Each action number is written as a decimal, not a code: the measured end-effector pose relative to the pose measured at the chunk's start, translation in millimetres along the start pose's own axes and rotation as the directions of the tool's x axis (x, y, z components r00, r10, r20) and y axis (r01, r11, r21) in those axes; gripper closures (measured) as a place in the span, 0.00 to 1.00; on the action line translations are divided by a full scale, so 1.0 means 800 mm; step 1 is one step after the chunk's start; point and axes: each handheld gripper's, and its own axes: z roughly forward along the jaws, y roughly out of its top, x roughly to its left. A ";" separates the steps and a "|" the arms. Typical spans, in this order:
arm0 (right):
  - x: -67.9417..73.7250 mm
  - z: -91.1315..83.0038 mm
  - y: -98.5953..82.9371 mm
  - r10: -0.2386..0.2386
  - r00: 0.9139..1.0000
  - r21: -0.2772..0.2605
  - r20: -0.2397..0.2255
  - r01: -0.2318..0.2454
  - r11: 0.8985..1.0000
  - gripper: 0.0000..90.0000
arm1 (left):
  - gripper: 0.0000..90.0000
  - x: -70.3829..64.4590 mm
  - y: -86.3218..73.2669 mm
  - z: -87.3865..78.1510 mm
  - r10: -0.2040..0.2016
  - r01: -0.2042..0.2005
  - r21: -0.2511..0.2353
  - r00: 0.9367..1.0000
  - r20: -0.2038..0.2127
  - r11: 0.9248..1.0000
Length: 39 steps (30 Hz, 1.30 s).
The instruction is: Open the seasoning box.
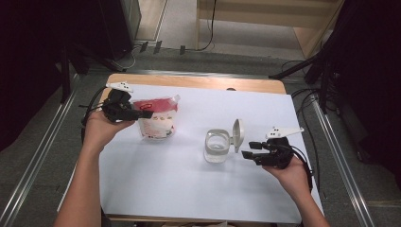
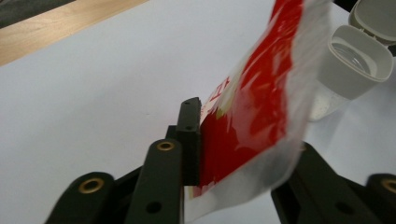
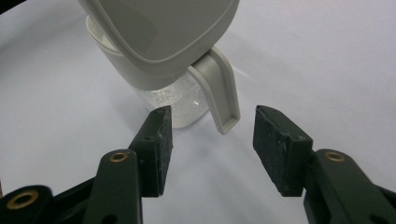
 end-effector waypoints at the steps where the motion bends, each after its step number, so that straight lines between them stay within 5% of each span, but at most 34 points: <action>1: 0.001 0.000 0.000 -0.002 1.000 0.000 -0.002 0.002 1.000 0.54 | 0.86 -0.001 0.001 -0.001 -0.013 0.013 0.005 1.000 0.006 1.000; 4: 0.004 0.001 0.001 -0.014 1.000 -0.001 -0.016 0.014 1.000 0.55 | 0.95 -0.003 0.001 -0.001 -0.006 0.006 0.011 1.000 0.016 1.000; 7: 0.007 0.002 0.002 -0.025 0.999 0.000 -0.029 0.025 1.000 0.55 | 0.99 -0.008 0.004 -0.002 -0.009 0.010 0.010 1.000 -0.021 1.000; 17: 0.027 -0.002 0.009 -0.075 0.994 -0.005 -0.083 0.074 0.997 0.60 | 1.00 -0.022 0.020 -0.007 -0.081 0.083 -0.034 0.995 0.064 0.996; 25: 0.051 -0.004 0.020 -0.128 0.988 0.001 -0.083 0.128 0.992 0.61 | 1.00 -0.049 0.037 -0.029 -0.031 0.034 -0.044 0.998 0.053 0.998; 28: 0.052 -0.011 0.020 -0.107 0.990 -0.014 -0.091 0.106 0.994 0.61 | 1.00 -0.058 0.043 -0.035 -0.014 0.017 -0.044 0.998 0.061 0.999; 39: 0.087 -0.022 0.020 -0.130 0.983 -0.027 -0.131 0.128 0.991 0.64 | 1.00 -0.085 0.056 -0.055 0.012 -0.002 -0.082 0.992 0.127 0.997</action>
